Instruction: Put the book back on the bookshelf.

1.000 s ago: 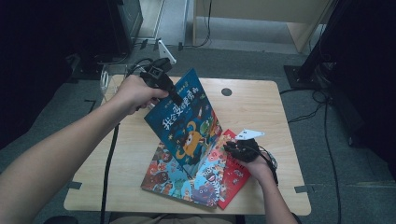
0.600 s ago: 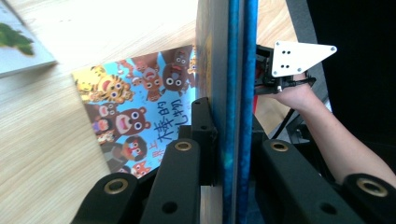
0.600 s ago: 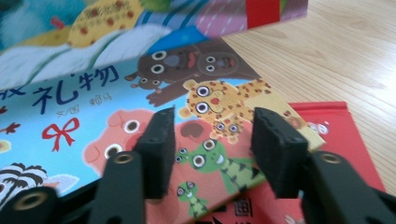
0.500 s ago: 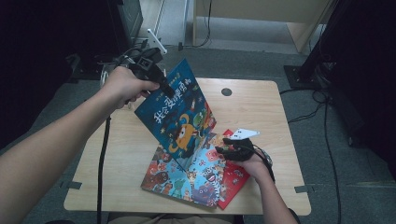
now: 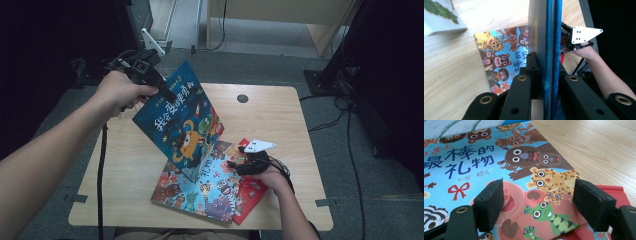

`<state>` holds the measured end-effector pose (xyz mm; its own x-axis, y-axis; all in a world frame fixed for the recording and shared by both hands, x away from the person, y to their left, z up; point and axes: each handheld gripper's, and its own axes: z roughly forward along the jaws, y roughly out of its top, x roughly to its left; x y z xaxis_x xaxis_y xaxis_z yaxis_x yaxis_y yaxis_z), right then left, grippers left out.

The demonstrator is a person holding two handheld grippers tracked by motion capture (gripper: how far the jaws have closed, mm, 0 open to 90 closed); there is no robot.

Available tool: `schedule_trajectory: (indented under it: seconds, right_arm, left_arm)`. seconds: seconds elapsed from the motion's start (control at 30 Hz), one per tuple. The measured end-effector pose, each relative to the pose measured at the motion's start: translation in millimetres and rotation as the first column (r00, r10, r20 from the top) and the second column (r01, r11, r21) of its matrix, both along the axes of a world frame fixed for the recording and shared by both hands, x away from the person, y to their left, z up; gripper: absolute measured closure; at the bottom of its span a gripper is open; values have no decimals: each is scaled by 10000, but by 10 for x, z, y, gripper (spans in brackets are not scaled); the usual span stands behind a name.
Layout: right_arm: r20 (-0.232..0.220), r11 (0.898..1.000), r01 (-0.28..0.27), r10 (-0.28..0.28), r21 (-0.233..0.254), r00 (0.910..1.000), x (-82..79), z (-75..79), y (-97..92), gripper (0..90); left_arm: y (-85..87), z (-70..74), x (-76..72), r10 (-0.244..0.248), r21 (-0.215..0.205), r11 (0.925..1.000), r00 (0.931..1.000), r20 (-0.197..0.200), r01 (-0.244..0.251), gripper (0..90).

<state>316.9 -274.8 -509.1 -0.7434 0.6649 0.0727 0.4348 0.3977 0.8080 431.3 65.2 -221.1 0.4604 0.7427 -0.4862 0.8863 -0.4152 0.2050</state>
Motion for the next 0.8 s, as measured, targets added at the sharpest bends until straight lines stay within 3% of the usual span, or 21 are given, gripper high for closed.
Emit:
schedule_trajectory:
  seconds: [0.2, 0.3, 0.5, 0.53, 0.8]
  right_arm:
    - [-20, 9999, -102, 102, 80, 9999, 12, -2, -15, 234]
    - [-141, 10000, 61, -61, 39, 9999, 17, -3, -13, 135]
    - [-254, 9989, 426, -421, 196, 9988, 34, -3, -37, 143]
    - [-193, 9974, 697, -694, 170, 9974, 40, -4, -44, 143]
    - [-77, 9967, 810, -810, -50, 9967, 25, -5, -20, 142]
  left_arm:
    - [61, 11, -6, 20, -42, 10000, 10000, -19, -21, 827]
    - [93, 11, -11, 111, -41, 9999, 9999, -21, -111, 828]
    - [132, 8, -20, 84, 91, 9999, 10000, 29, -84, 828]
    - [156, 3, -22, 121, 62, 9999, 9999, 7, -121, 828]
    - [281, 2, -29, 273, 114, 9996, 9996, -6, -273, 828]
